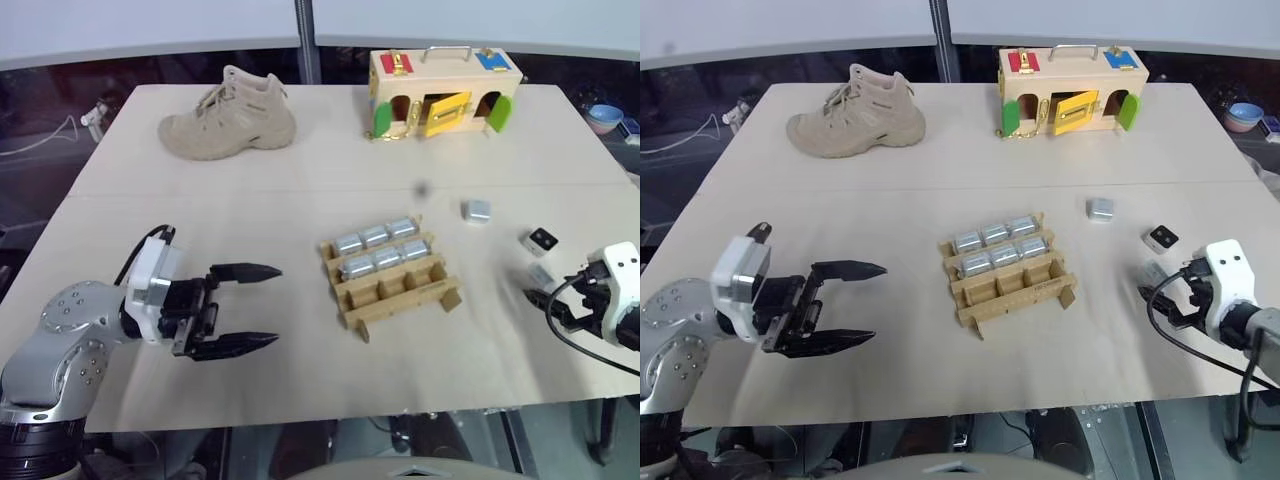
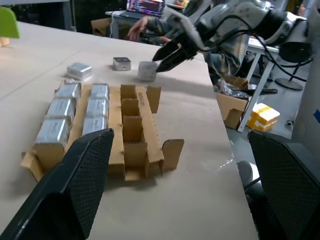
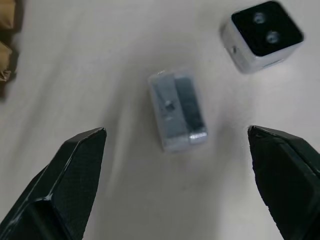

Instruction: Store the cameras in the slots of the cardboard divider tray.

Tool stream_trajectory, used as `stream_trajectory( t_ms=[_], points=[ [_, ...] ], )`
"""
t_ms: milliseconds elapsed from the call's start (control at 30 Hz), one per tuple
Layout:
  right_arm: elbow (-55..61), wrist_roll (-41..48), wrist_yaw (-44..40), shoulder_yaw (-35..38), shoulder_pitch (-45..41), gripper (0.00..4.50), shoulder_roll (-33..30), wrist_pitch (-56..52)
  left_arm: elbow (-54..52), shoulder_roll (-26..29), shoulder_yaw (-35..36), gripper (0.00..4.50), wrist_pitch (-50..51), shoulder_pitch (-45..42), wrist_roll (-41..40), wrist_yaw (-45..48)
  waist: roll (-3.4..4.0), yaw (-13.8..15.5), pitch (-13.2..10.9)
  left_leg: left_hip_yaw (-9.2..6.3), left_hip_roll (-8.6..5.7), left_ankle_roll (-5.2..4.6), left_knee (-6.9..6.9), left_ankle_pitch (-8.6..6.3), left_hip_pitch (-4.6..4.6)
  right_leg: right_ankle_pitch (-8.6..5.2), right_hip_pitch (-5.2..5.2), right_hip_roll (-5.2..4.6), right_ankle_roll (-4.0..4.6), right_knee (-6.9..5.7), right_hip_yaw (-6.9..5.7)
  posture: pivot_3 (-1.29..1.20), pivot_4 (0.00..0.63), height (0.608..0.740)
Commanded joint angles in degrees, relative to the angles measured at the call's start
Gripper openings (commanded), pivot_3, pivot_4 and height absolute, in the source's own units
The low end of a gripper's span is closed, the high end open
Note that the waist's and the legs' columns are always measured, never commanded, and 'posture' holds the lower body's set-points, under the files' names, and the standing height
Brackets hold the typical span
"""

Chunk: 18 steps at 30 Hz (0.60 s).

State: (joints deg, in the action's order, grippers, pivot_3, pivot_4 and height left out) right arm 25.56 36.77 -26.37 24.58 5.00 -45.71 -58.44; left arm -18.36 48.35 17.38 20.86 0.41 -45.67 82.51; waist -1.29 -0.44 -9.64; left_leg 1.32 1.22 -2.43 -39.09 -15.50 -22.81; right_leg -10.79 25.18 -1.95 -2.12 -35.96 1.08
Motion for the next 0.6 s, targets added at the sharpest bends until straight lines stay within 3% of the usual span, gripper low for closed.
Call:
stream_trajectory(
  t_ms=[33,200,233,267,300,367,500,600],
  points=[
    [-1.1,-0.9,0.3,-1.1,-3.0,4.5,-1.4,-1.3,-2.2,1.1,0.6,4.44,-0.3,0.7,-0.9,1.5,0.0,-0.1,0.0,0.0,0.0,0.0,0.0,0.0,0.0,0.0,-0.01,0.0,0.0,0.0,0.0,0.0,0.15,0.74],
    [-2.9,-1.4,0.4,-3.2,-7.2,4.5,-1.8,-3.1,-2.5,0.7,0.9,4.44,-0.4,0.9,-1.0,1.3,0.0,-0.2,0.0,0.01,0.01,-0.01,0.0,0.0,0.01,0.0,-0.01,0.0,0.0,0.0,0.01,0.0,0.15,0.74],
    [-3.0,-1.4,0.6,-3.4,-7.7,3.98,-1.7,-3.5,-2.5,0.5,1.1,4.5,-0.3,0.9,-1.1,1.0,0.0,-0.2,0.0,0.0,0.01,-0.01,0.0,0.0,0.01,0.0,-0.01,0.0,0.0,0.0,0.0,0.0,0.15,0.74],
    [-2.9,-1.4,0.6,-3.6,-8.2,3.98,-1.8,-3.9,-2.5,0.4,1.1,4.5,-0.4,0.9,-1.1,0.8,0.0,-0.1,0.0,-0.01,0.01,-0.01,0.0,0.0,0.01,0.0,-0.01,0.01,0.0,0.0,0.0,0.0,0.15,0.74],
    [-2.6,-1.3,0.6,-3.9,-8.6,3.27,-1.9,-4.5,-2.5,0.3,1.3,4.5,-0.5,0.8,-0.9,0.4,0.0,0.0,0.0,-0.02,0.01,-0.01,0.0,0.0,0.01,0.0,-0.01,0.01,-0.01,0.0,-0.02,0.0,0.15,0.74],
    [-1.8,-1.4,0.9,-4.1,-9.1,2.74,-2.2,-5.7,-2.6,0.2,1.4,4.5,-0.6,1.0,-0.7,0.1,0.0,-0.1,0.0,0.0,0.01,-0.01,0.0,0.0,0.0,0.0,-0.01,0.01,-0.01,0.0,0.0,0.0,0.15,0.74],
    [0.1,-0.8,0.8,-3.6,-9.9,0.85,-2.3,-7.8,-3.6,-0.3,1.4,4.5,-0.7,1.5,-0.9,-1.4,0.0,-0.2,0.0,-0.01,0.01,-0.01,0.0,-0.01,0.0,0.0,-0.01,0.01,-0.01,0.0,0.01,0.0,0.15,0.74],
    [2.2,-1.1,-1.7,-4.5,-10.2,0.69,-3.9,-5.6,-3.9,-0.8,1.2,4.5,-1.0,1.7,-0.7,-2.5,0.03,-0.2,0.0,-0.02,0.02,-0.01,0.0,-0.01,0.0,0.0,0.0,0.02,-0.01,0.0,0.0,0.0,0.15,0.74]
  ],
)
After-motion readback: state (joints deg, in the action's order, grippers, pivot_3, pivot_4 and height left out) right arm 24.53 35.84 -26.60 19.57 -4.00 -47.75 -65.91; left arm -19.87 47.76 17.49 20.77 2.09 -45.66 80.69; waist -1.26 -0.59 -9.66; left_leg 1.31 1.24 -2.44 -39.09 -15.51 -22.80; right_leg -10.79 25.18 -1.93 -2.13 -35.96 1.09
